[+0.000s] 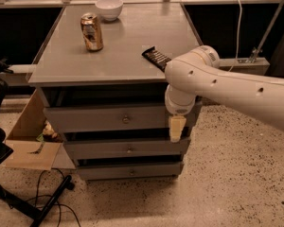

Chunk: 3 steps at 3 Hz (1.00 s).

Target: Open top drawer

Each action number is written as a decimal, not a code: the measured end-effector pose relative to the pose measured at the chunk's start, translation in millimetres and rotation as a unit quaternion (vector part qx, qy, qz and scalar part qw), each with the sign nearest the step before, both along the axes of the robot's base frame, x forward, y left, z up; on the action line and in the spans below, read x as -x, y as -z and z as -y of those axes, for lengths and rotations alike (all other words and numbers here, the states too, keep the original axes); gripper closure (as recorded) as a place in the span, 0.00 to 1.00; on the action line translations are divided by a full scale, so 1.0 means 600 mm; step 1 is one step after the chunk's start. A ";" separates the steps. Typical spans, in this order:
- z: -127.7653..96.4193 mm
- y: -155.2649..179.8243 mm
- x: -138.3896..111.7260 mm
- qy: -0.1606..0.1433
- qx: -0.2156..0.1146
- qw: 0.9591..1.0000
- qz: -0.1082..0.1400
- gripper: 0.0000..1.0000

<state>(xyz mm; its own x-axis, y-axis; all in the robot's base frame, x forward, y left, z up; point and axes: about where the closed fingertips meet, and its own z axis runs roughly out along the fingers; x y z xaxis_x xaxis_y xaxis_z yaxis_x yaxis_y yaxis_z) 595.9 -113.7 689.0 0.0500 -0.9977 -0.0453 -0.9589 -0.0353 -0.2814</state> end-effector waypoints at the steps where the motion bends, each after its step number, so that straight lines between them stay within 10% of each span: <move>1: -0.017 0.048 -0.028 0.002 -0.010 1.000 -0.030 0.00; 3: 0.002 0.107 -0.013 0.046 -0.044 0.995 -0.078 0.49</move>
Offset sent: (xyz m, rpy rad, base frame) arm 0.0228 0.0132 -0.0892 0.1326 0.2036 -0.0889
